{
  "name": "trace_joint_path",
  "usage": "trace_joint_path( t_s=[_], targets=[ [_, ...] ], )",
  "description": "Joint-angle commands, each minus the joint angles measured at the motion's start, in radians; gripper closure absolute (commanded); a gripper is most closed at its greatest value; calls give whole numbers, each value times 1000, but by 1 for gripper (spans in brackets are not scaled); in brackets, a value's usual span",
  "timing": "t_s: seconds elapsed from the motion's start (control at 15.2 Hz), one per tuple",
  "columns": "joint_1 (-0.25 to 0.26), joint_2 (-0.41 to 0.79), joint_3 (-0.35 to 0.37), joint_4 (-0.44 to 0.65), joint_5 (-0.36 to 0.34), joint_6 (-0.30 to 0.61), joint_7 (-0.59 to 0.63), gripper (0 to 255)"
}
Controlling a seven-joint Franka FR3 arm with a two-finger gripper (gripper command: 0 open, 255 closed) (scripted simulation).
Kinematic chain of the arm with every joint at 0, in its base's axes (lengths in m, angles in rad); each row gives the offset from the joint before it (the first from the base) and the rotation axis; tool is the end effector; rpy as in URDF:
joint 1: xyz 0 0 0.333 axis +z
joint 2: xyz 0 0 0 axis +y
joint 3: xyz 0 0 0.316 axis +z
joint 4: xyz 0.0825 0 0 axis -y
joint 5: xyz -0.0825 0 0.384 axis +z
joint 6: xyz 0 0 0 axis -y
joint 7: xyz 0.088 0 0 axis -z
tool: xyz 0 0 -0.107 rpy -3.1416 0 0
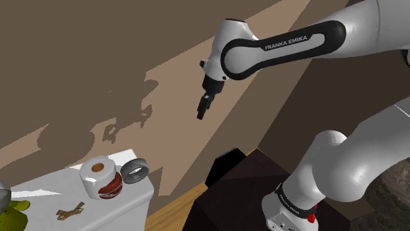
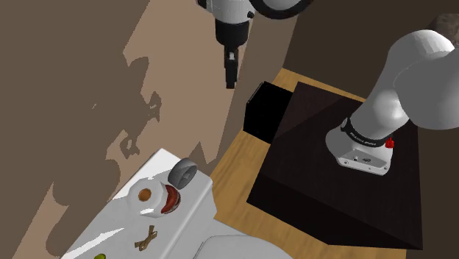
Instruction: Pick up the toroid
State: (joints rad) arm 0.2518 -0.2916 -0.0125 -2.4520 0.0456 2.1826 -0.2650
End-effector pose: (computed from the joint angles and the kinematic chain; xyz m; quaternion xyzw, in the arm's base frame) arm 0.4306 0.1067 0.4094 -0.9712 -0.2372 -0.0113 0.0205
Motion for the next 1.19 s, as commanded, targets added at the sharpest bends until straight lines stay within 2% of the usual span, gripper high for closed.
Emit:
trace_joint_path(
  t_s=[0.0,0.59,1.12],
  targets=[
    [23,64,10,18,7,54,-40,0],
    [109,334,78,125,20,250,-195,0],
    [176,558,145,246,-21,381,-299,0]
  ],
)
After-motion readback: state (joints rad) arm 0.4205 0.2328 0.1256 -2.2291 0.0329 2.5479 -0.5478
